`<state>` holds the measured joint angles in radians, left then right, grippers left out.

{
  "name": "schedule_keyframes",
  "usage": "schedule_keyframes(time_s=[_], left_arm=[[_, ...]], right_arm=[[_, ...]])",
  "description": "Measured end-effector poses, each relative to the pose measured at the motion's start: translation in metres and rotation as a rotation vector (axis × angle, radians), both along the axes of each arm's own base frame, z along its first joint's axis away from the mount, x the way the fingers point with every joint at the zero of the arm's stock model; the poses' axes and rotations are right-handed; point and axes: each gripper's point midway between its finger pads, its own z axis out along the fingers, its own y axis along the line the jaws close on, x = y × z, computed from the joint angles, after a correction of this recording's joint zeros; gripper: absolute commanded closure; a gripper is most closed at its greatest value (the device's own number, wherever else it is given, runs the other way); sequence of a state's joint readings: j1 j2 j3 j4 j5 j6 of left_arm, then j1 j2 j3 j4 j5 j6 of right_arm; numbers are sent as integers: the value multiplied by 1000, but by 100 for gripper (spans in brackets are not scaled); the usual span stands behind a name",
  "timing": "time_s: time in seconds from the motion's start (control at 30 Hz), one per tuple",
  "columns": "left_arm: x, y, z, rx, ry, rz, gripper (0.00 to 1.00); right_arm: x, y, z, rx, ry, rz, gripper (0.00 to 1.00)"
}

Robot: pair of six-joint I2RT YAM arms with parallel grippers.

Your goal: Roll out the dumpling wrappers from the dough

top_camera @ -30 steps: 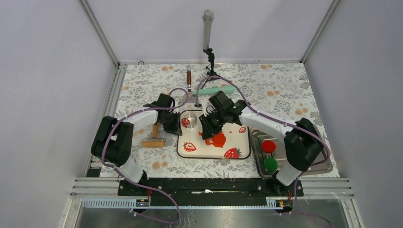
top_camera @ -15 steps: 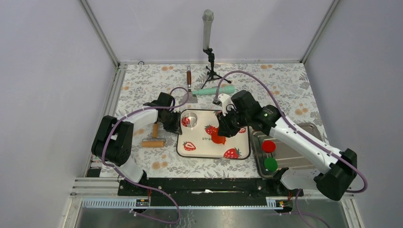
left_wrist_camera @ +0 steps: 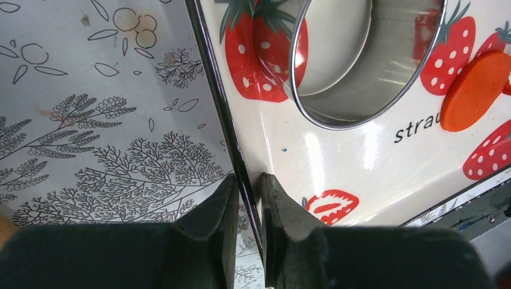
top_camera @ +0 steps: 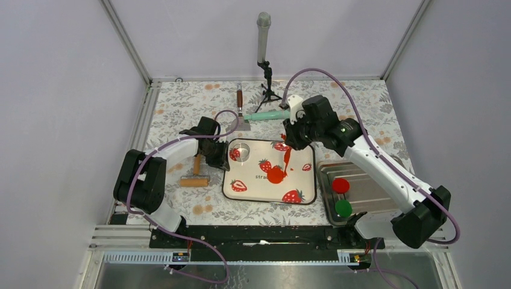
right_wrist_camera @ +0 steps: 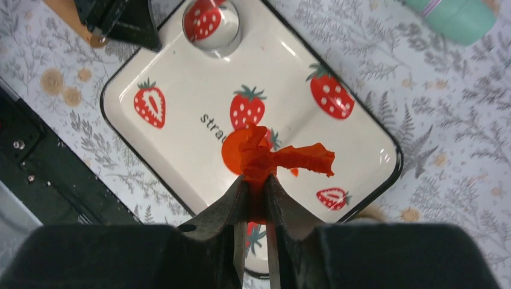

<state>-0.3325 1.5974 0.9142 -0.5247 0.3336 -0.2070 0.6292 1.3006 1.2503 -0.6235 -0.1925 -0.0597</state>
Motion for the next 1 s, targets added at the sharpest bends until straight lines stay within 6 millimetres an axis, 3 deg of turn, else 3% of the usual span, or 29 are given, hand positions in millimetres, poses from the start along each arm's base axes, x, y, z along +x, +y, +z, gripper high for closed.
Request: schedule_keyframes(time_s=[0.23,0.53,0.73,1.0], left_arm=[[-2,-2,0,-15,4,-5,94],[-8,-3,-3,-29,19,-10,93],[-8,-4,-2,-32,19,-10,93],[-8,-4,-2,-32,19,-10,92]], right_arm=[[36,12,25,23,-86,-18,79],[62,5,34,10,-125,-67,79],[72,2,44,8,-160,-79,79],[69,2,43,12,-145,-74,79]])
